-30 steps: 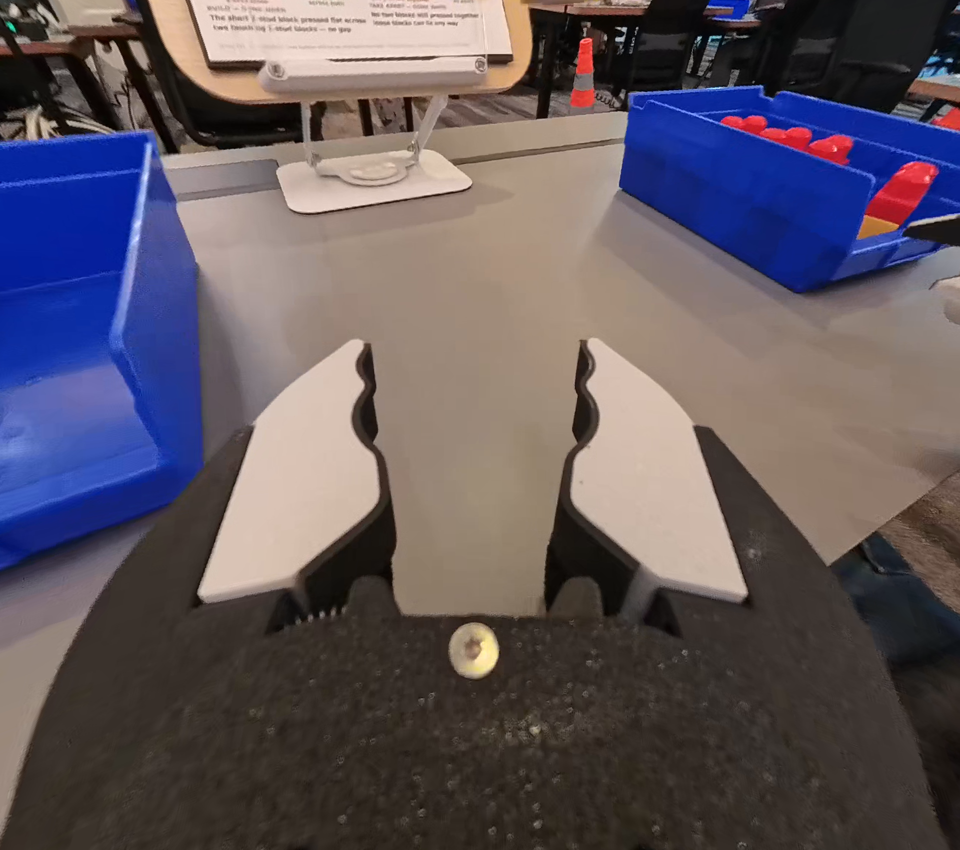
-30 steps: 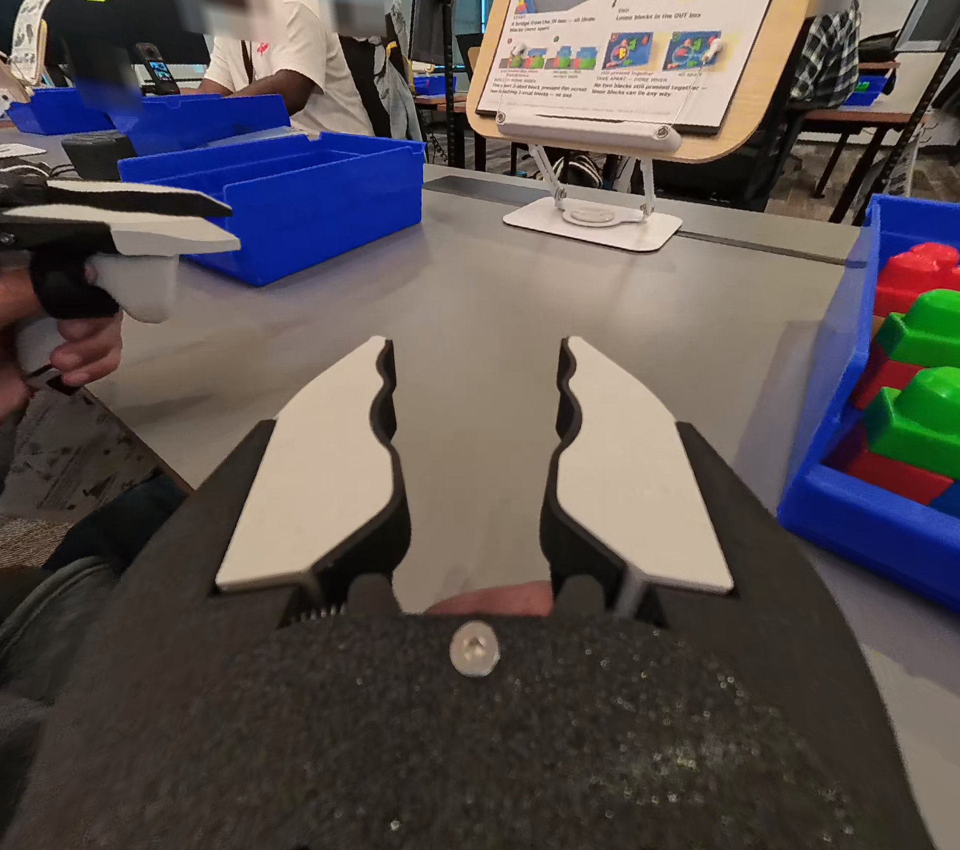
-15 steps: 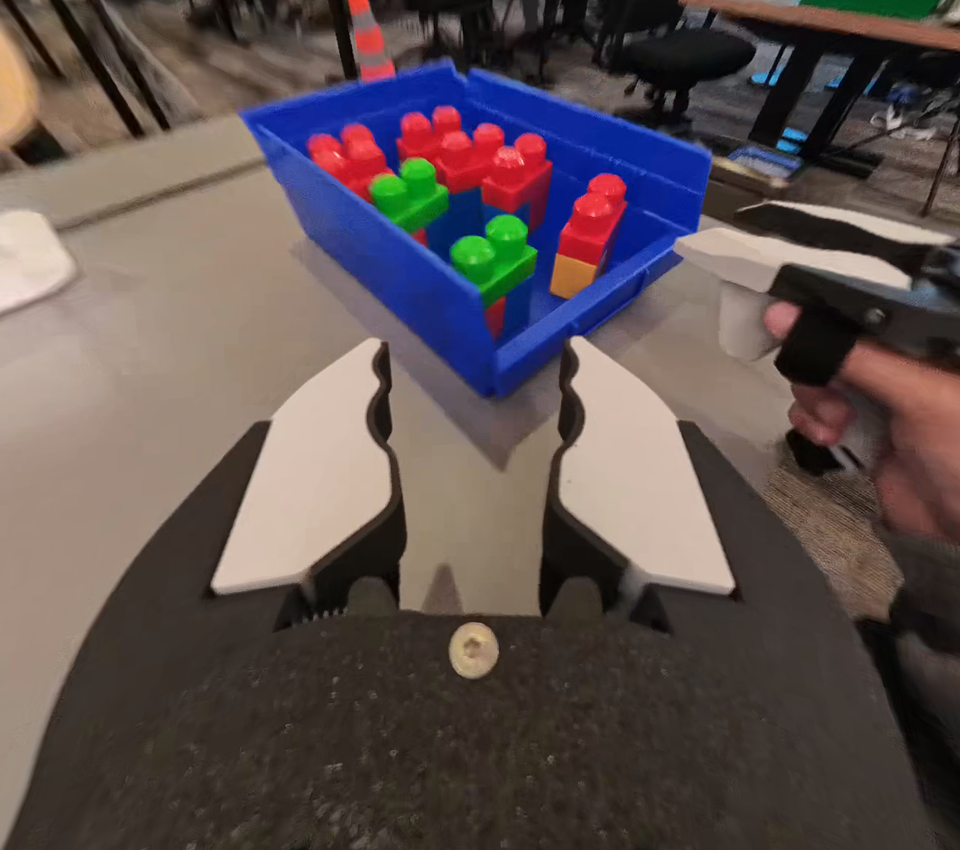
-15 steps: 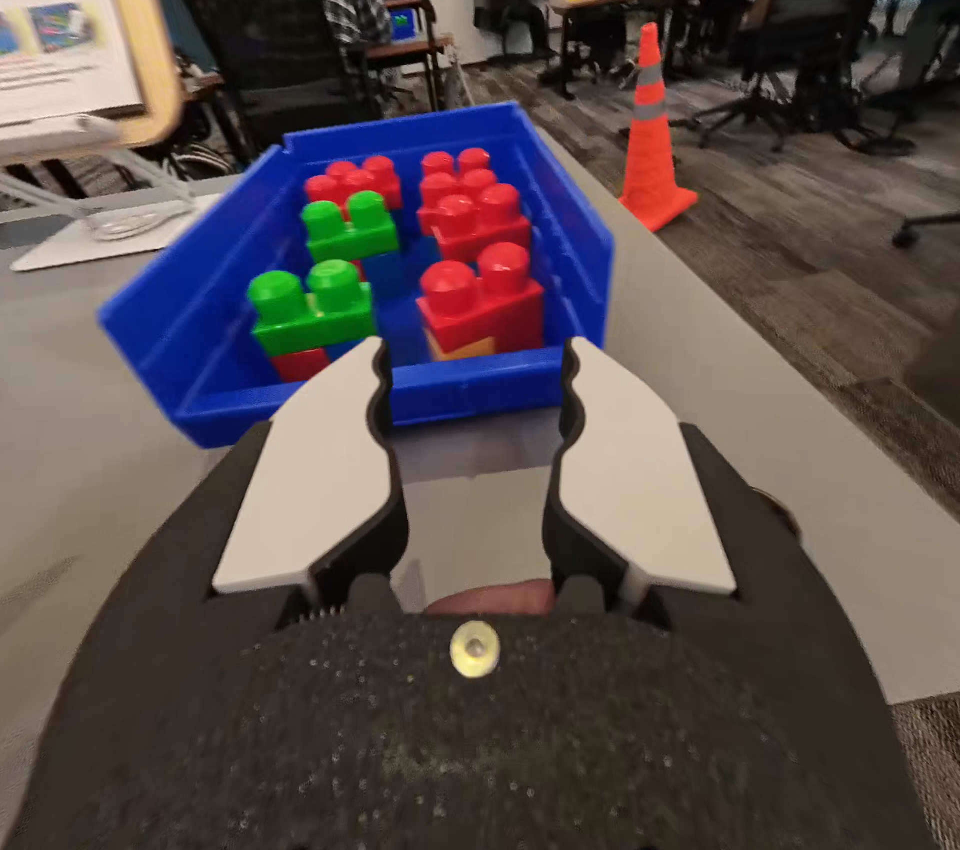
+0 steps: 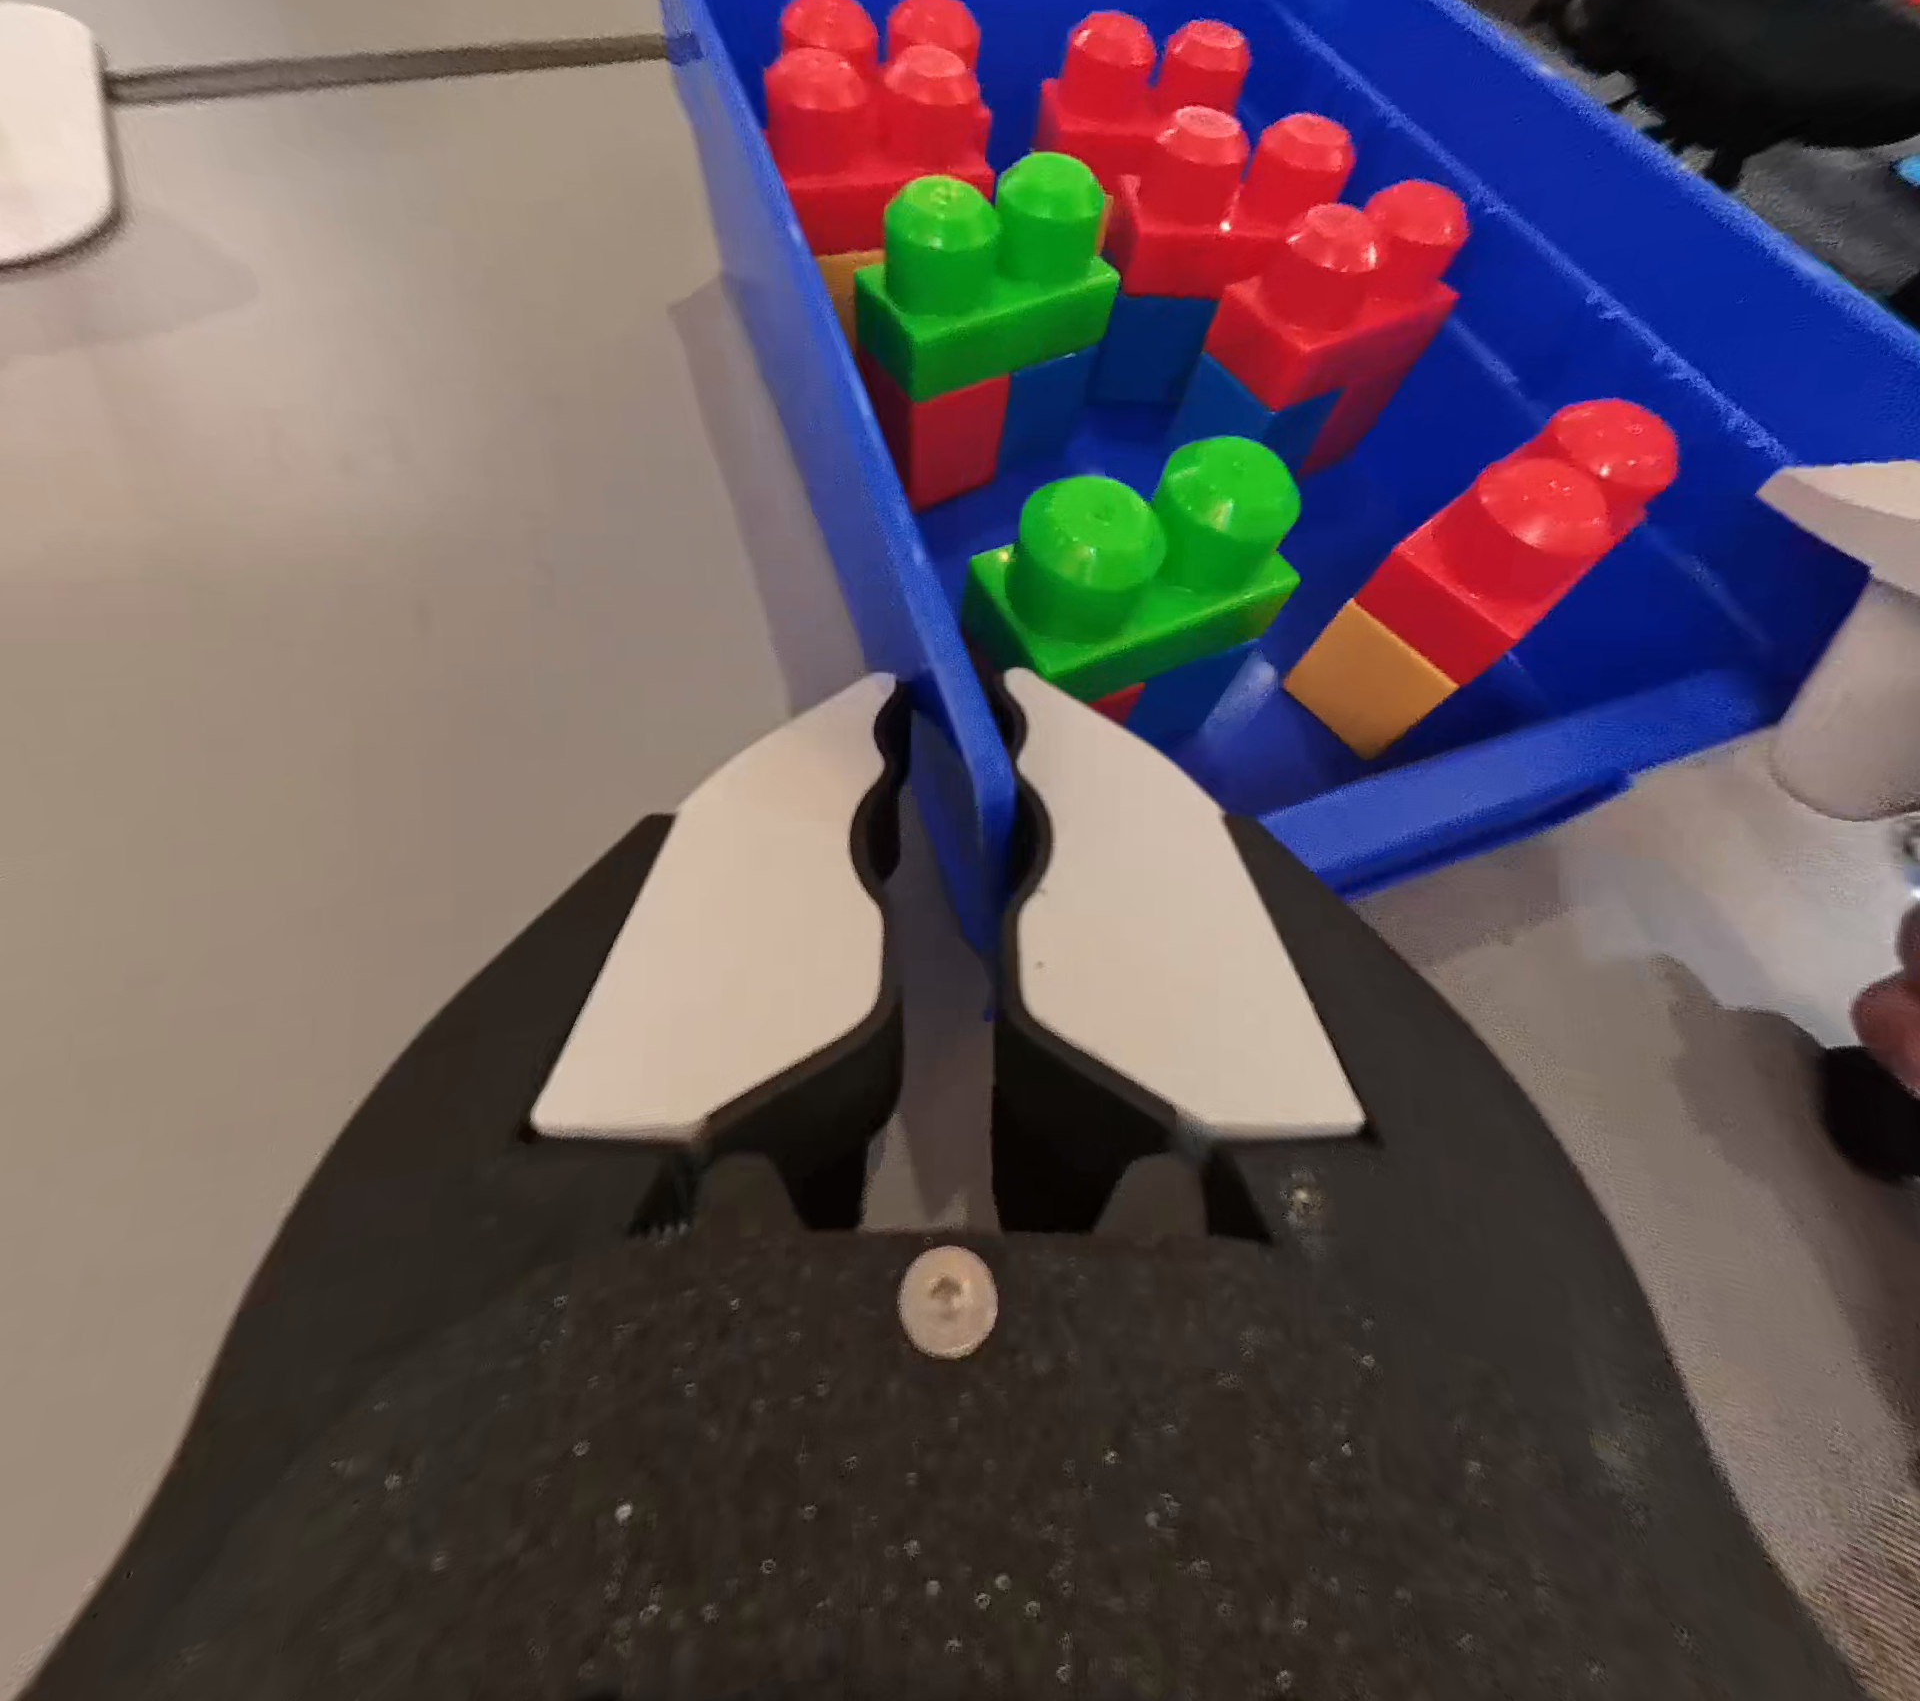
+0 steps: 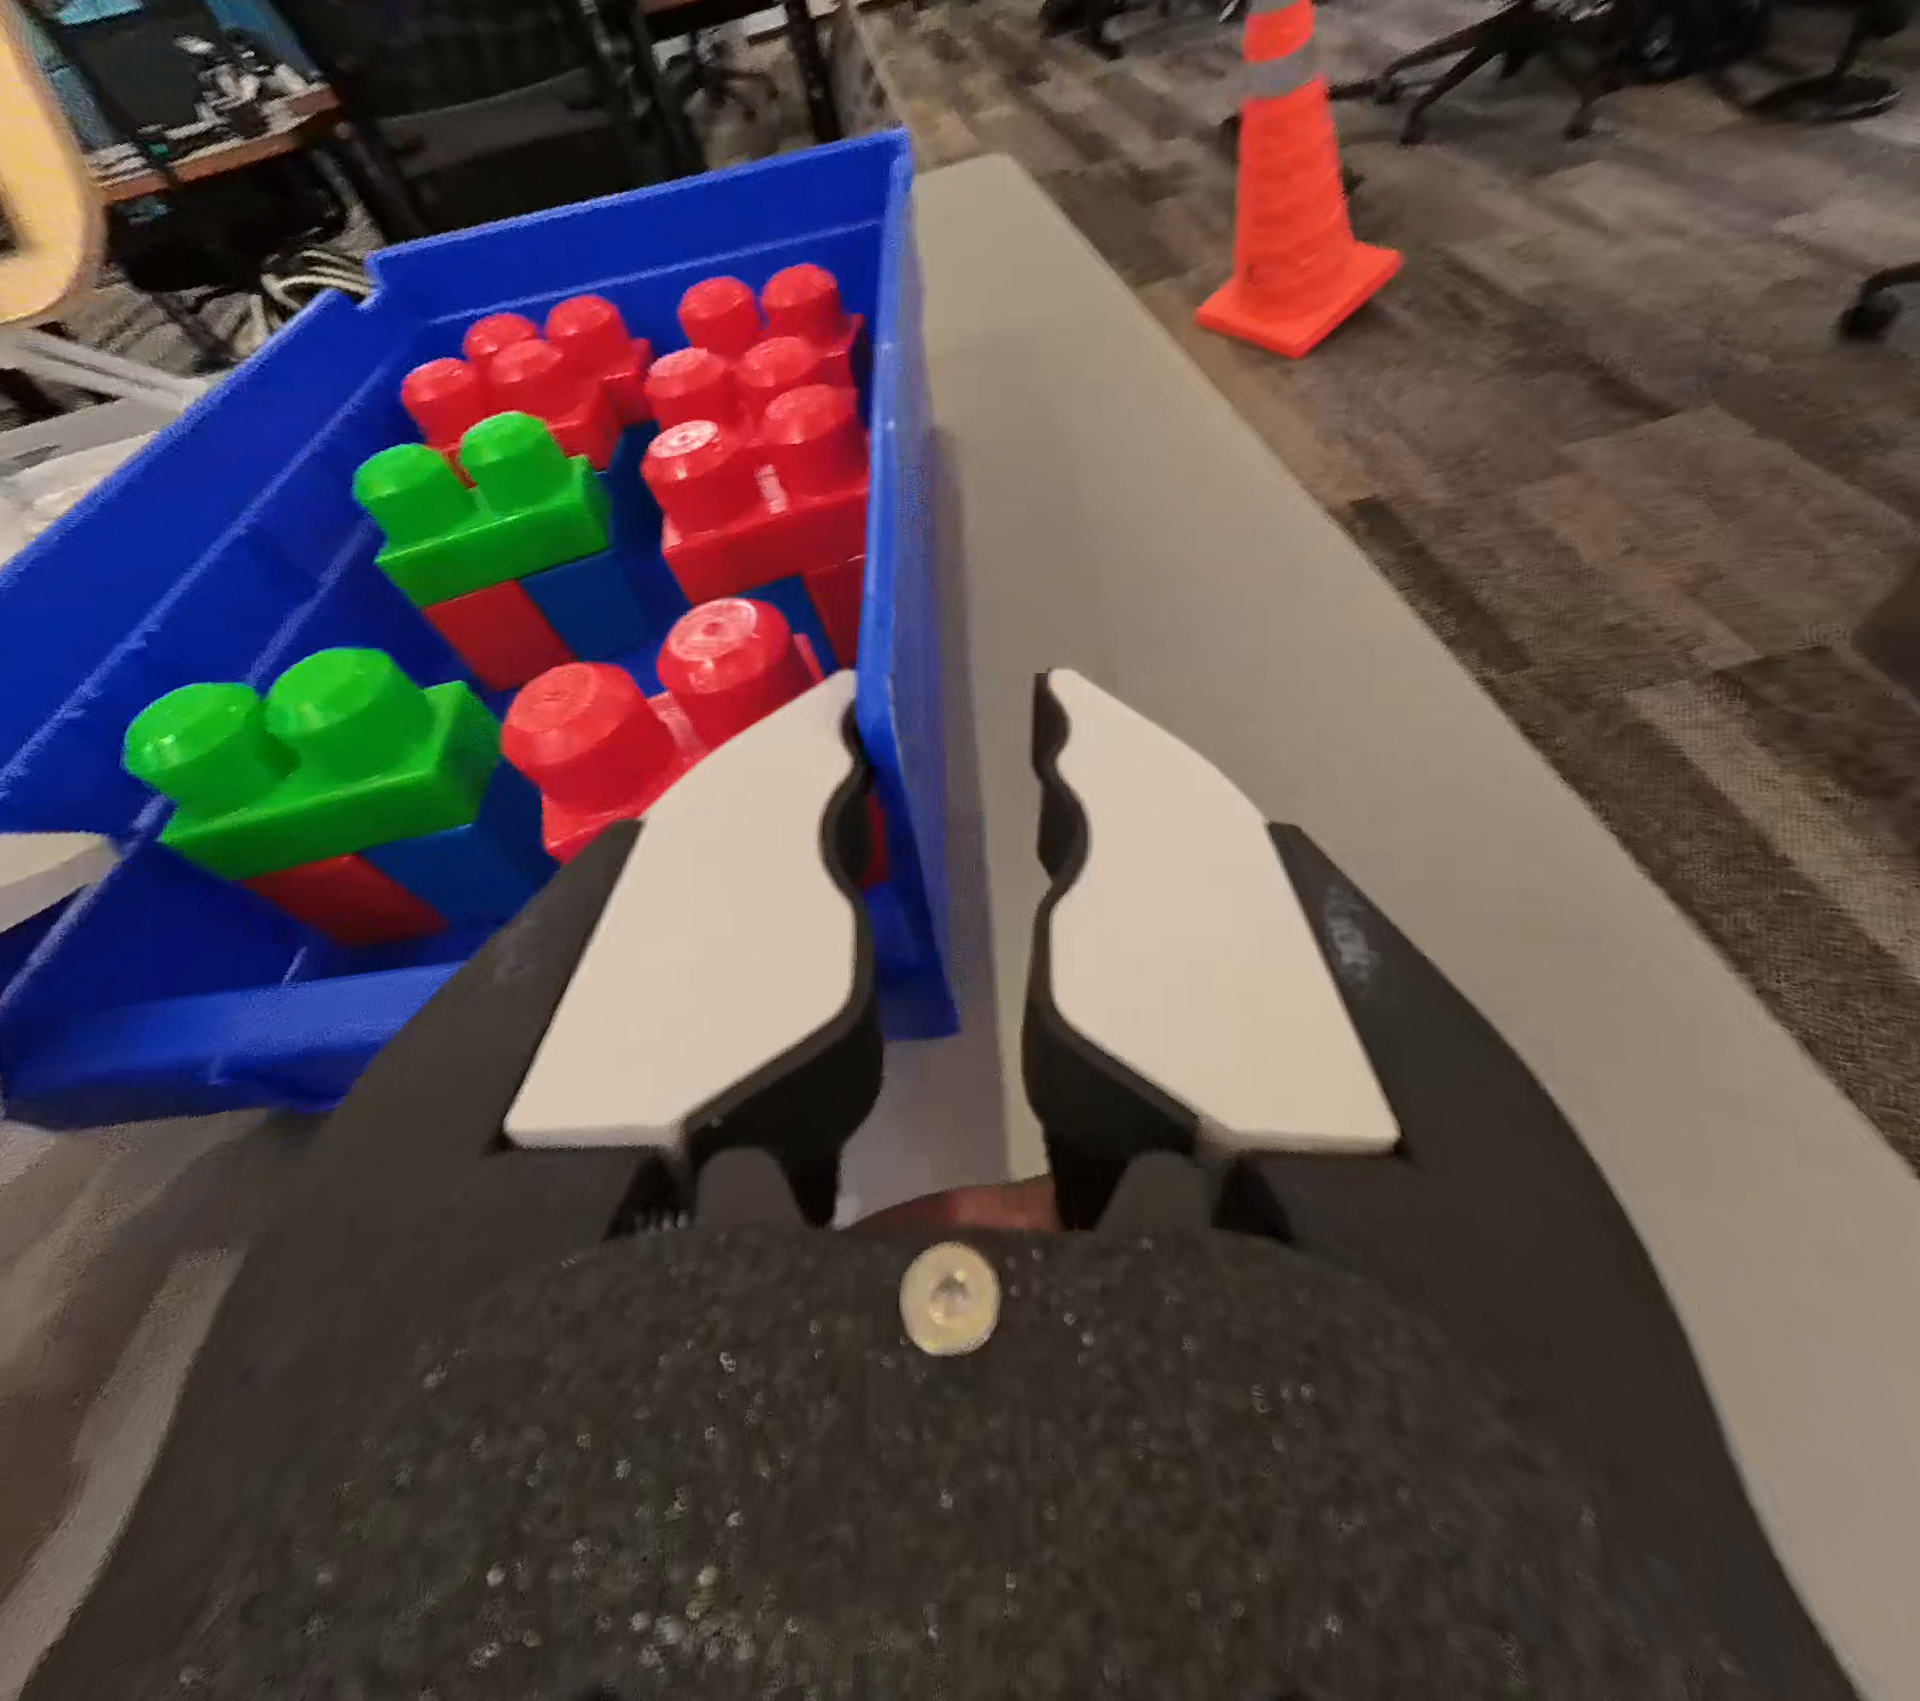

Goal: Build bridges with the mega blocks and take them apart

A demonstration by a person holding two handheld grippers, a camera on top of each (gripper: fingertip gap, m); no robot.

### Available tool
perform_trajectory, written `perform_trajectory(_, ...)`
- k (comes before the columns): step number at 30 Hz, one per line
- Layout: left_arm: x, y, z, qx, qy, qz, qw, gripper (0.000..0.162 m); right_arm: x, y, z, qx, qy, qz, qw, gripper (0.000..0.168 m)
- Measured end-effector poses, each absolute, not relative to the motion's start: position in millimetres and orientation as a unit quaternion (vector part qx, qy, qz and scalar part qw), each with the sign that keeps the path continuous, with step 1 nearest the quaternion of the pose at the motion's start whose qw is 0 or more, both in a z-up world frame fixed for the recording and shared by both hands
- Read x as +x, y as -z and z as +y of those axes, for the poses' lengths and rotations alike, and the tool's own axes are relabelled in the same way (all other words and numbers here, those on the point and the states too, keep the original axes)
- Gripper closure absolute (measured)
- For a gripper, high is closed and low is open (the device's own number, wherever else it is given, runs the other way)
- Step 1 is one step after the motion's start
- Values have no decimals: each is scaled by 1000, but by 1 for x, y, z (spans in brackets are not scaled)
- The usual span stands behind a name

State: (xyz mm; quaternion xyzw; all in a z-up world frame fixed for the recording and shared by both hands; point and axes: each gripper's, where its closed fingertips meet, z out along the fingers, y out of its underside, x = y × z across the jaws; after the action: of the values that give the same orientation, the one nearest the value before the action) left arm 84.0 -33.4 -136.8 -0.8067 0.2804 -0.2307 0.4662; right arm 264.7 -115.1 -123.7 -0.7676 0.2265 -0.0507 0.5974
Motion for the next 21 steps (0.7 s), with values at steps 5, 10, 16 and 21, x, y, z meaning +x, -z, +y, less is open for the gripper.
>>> perform_trajectory(5,67,135,-29,-812,213,269,473,154,239,119,-107,-770,51,215,599,165)
perform_trajectory(10,28,125,-22,-807,195,263,491,158,199,113,-107,-765,51,229,599,165)
perform_trajectory(16,-50,104,-25,-791,177,255,527,158,122,87,-99,-750,31,191,633,165)
perform_trajectory(21,-144,92,-21,-800,148,210,543,158,34,72,-70,-752,-23,140,644,164)
